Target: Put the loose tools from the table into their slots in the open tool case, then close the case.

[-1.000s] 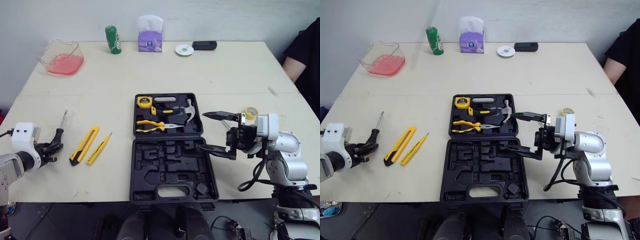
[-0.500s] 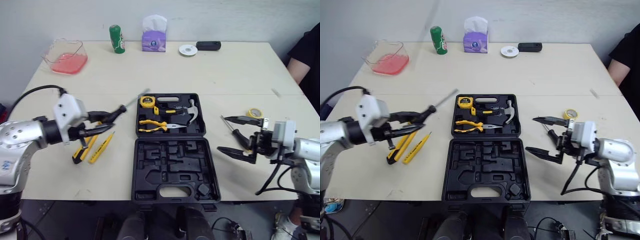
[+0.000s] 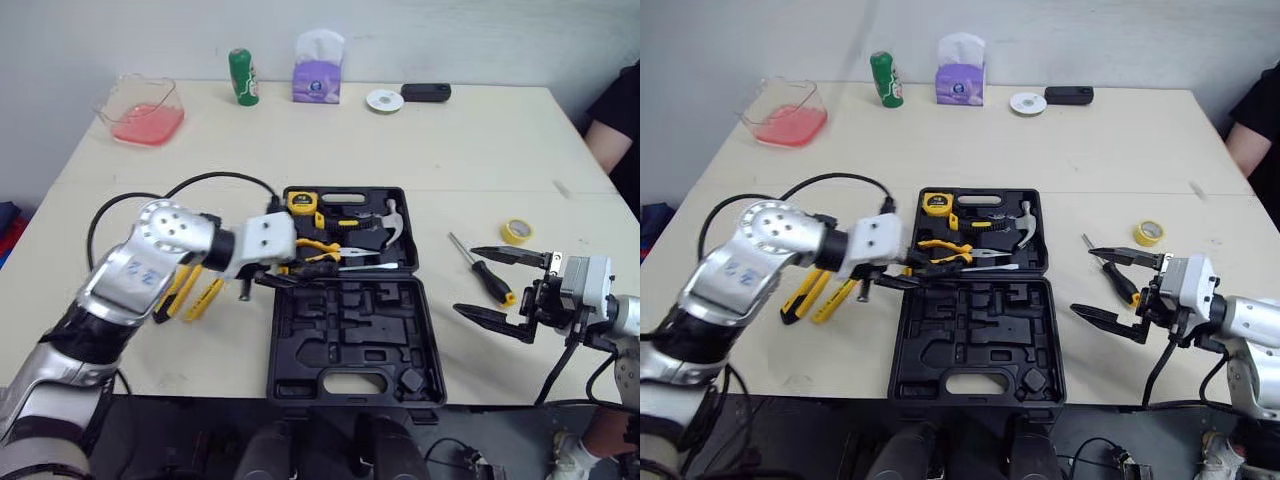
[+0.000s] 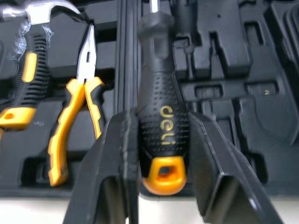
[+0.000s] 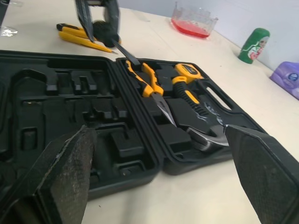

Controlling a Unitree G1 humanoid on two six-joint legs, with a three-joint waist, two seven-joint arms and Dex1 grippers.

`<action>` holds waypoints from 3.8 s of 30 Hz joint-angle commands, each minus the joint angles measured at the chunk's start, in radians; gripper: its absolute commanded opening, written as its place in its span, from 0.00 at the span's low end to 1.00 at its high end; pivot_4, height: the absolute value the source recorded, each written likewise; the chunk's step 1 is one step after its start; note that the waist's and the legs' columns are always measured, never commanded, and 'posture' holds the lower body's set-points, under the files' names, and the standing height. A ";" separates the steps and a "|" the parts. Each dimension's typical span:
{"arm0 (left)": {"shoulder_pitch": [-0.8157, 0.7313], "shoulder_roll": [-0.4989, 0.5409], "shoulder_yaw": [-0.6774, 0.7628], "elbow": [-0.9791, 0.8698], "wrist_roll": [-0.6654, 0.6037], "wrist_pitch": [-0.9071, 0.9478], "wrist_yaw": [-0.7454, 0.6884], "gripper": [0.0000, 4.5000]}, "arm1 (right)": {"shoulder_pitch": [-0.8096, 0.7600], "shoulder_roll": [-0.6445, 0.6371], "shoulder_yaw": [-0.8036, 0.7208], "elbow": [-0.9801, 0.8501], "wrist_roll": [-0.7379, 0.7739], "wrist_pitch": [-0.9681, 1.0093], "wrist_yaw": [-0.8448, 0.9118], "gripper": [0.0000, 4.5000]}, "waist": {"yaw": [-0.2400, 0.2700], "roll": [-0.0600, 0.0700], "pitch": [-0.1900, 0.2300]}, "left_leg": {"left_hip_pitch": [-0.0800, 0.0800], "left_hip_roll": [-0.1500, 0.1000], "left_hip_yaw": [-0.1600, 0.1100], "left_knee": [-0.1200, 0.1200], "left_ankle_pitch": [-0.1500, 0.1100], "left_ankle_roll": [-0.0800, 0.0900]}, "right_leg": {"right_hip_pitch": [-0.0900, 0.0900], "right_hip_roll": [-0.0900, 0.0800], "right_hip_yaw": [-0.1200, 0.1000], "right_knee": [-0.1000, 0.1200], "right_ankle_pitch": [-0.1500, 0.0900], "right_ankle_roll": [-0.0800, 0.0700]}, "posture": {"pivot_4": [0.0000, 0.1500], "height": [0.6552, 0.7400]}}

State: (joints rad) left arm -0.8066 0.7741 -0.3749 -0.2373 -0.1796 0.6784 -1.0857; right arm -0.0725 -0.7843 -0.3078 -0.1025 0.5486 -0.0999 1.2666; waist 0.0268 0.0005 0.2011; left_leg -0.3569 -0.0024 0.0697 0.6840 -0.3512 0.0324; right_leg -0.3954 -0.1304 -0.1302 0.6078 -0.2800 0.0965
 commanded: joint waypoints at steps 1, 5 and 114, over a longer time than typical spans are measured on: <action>-0.059 -0.007 -0.054 -0.048 0.045 0.133 0.016 0.22 | 0.020 -0.004 -0.015 -0.073 0.013 0.022 -0.032 1.00 | -0.001 0.000 0.000 | 0.000 0.000 0.000 0.000 0.000 0.000 | 0.000 0.000 0.000 0.000 0.000 0.000 | 1.00 1.00; -0.096 -0.010 -0.111 -0.061 0.069 0.149 -0.015 0.22 | 0.015 -0.009 -0.014 -0.079 0.009 0.031 -0.044 1.00 | -0.002 0.000 0.000 | 0.000 0.000 0.000 0.000 0.000 0.000 | 0.000 0.000 0.000 0.000 0.000 0.000 | 1.00 1.00; 0.247 -0.271 -0.034 0.313 0.181 -0.150 0.149 0.01 | 0.077 0.013 -0.060 0.148 0.011 -0.145 0.031 1.00 | -0.001 0.002 -0.004 | 0.011 0.000 -0.006 0.010 -0.003 0.003 | 0.018 -0.002 -0.001 -0.001 0.001 0.002 | 1.00 1.00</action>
State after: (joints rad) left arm -0.6103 0.4814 -0.3520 0.0022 -0.0740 0.4458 -0.9638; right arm 0.0104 -0.7707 -0.3527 0.0680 0.5563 -0.2375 1.3036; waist 0.0255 0.0029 0.1974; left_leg -0.3422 -0.0017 0.0635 0.6930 -0.3553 0.0346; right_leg -0.3739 -0.1338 -0.1304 0.6041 -0.2788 0.0988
